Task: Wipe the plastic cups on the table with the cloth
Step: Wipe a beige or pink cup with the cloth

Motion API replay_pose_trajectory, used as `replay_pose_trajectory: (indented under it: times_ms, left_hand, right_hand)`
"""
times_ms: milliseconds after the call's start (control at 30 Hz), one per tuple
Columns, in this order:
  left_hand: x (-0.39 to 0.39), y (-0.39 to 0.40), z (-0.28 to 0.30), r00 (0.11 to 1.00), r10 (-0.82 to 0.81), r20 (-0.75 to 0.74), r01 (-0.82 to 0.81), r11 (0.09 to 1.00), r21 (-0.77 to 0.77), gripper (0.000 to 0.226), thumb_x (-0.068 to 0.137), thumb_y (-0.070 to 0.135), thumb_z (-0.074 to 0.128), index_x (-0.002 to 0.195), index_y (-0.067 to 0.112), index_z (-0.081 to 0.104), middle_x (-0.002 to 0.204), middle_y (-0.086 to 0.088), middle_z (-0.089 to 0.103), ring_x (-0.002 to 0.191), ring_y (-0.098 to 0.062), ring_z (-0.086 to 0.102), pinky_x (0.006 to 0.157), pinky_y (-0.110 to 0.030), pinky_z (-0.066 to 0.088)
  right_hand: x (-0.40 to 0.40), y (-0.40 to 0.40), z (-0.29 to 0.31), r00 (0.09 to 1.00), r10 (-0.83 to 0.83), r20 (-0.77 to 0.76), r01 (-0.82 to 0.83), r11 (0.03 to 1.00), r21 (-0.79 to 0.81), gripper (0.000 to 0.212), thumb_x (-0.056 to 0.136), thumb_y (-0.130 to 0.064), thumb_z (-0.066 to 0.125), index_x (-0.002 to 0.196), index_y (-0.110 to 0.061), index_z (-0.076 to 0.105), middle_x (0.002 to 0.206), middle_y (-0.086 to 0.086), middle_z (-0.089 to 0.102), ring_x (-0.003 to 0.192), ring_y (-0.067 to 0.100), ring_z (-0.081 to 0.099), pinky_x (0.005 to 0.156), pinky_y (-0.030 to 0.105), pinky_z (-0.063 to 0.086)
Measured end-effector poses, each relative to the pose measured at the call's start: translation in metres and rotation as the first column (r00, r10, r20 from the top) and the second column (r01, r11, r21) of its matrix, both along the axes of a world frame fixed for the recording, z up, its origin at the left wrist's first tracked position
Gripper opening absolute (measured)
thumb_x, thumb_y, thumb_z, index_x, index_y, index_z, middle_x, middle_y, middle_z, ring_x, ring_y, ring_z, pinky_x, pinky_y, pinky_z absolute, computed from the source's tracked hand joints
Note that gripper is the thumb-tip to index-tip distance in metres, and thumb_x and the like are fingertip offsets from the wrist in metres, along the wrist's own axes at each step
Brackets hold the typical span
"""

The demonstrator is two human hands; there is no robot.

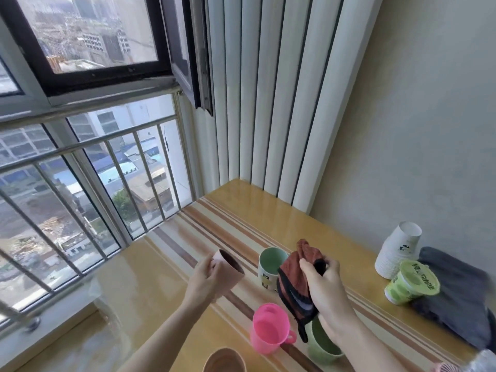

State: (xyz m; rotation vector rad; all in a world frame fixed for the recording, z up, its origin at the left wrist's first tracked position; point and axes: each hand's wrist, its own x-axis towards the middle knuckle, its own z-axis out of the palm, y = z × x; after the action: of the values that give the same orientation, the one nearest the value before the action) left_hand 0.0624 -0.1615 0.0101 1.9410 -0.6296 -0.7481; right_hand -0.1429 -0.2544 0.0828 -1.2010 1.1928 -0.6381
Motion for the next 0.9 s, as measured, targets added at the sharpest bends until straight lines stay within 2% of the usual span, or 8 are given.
replay_pose_trajectory:
  times_ms: [133, 200, 300, 433, 533, 600, 733, 900]
  left_hand:
    - [-0.014, 0.033, 0.098, 0.987, 0.078, -0.143, -0.101, 0.981, -0.168, 0.030, 0.105, 0.033, 0.042, 0.098, 0.012, 0.062, 0.103, -0.017, 0.066, 0.081, -0.014, 0.065, 0.067, -0.033, 0.053]
    - [-0.024, 0.051, 0.149, 0.941, 0.071, -0.331, -0.162, 0.953, -0.255, 0.037, 0.105, 0.039, 0.041, 0.108, 0.009, 0.063, 0.109, -0.013, 0.065, 0.088, -0.020, 0.061, 0.072, -0.033, 0.050]
    - [-0.048, 0.075, 0.225, 0.893, -0.055, -0.446, -0.126, 0.923, -0.365, 0.039, 0.103, 0.047, 0.041, 0.095, 0.015, 0.064, 0.072, 0.005, 0.069, 0.068, -0.014, 0.061, 0.063, -0.030, 0.050]
    - [-0.083, 0.095, 0.300, 0.901, -0.201, -0.385, 0.006, 0.892, -0.451, 0.043, 0.097, 0.053, 0.049, 0.103, 0.013, 0.064, 0.067, 0.006, 0.073, 0.067, -0.012, 0.070, 0.076, -0.035, 0.056]
    - [-0.103, 0.110, 0.332, 0.923, -0.232, -0.306, 0.067, 0.882, -0.467, 0.056, 0.089, 0.060, 0.051, 0.116, 0.014, 0.069, 0.084, 0.004, 0.078, 0.095, -0.019, 0.070, 0.100, -0.043, 0.054]
    - [-0.110, 0.119, 0.345, 0.929, -0.218, -0.300, 0.056, 0.882, -0.468, 0.051, 0.093, 0.058, 0.049, 0.109, 0.016, 0.072, 0.082, 0.004, 0.079, 0.095, -0.020, 0.071, 0.096, -0.044, 0.057]
    - [-0.114, 0.135, 0.361, 0.906, -0.173, -0.387, -0.043, 0.870, -0.491, 0.043, 0.097, 0.052, 0.050, 0.076, 0.016, 0.063, 0.087, -0.004, 0.065, 0.078, -0.022, 0.066, 0.074, -0.043, 0.058]
    - [-0.113, 0.144, 0.380, 0.863, -0.195, -0.467, -0.105, 0.834, -0.542, 0.051, 0.095, 0.049, 0.051, 0.056, 0.017, 0.058, 0.076, -0.007, 0.057, 0.060, -0.024, 0.059, 0.067, -0.040, 0.052]
  right_hand:
    - [-0.002, 0.027, 0.070, 0.990, 0.063, 0.125, -0.041, 0.984, -0.172, 0.010, 0.097, -0.039, 0.051, 0.100, -0.031, 0.050, 0.108, 0.013, 0.064, 0.099, 0.025, 0.065, 0.092, 0.048, 0.054]
    - [-0.004, 0.049, 0.109, 0.979, 0.095, 0.181, -0.032, 0.947, -0.321, 0.006, 0.097, -0.038, 0.050, 0.102, -0.040, 0.051, 0.107, 0.001, 0.066, 0.094, 0.012, 0.067, 0.079, 0.025, 0.056]
    - [-0.008, 0.088, 0.154, 0.946, 0.201, 0.254, -0.021, 0.820, -0.572, 0.035, 0.093, -0.047, 0.052, 0.126, -0.050, 0.041, 0.134, -0.016, 0.054, 0.117, -0.006, 0.055, 0.085, 0.003, 0.045]
    - [0.001, 0.126, 0.180, 0.971, 0.237, 0.037, -0.077, 0.452, -0.888, 0.062, 0.092, -0.051, 0.039, 0.150, -0.040, 0.019, 0.162, -0.014, 0.014, 0.150, 0.005, 0.016, 0.119, 0.026, 0.026]
    - [0.008, 0.137, 0.187, 0.983, -0.019, -0.181, -0.175, 0.166, -0.971, 0.056, 0.099, -0.056, 0.026, 0.150, -0.034, 0.031, 0.165, -0.001, 0.012, 0.152, 0.025, 0.011, 0.117, 0.050, 0.029]
    - [0.006, 0.140, 0.196, 0.978, -0.034, -0.206, -0.200, 0.131, -0.971, 0.057, 0.098, -0.060, 0.022, 0.147, -0.037, 0.037, 0.165, 0.003, 0.014, 0.151, 0.033, 0.014, 0.111, 0.056, 0.036]
    - [-0.009, 0.138, 0.212, 0.990, 0.020, -0.138, -0.139, 0.046, -0.989, 0.051, 0.095, -0.059, 0.031, 0.144, -0.045, 0.037, 0.165, -0.005, 0.012, 0.151, 0.027, 0.016, 0.108, 0.040, 0.037]
    - [-0.012, 0.142, 0.242, 0.934, 0.280, 0.221, 0.128, 0.312, -0.941, 0.054, 0.096, -0.041, 0.036, 0.149, -0.036, 0.031, 0.161, -0.015, 0.023, 0.148, 0.008, 0.024, 0.117, 0.051, 0.030]
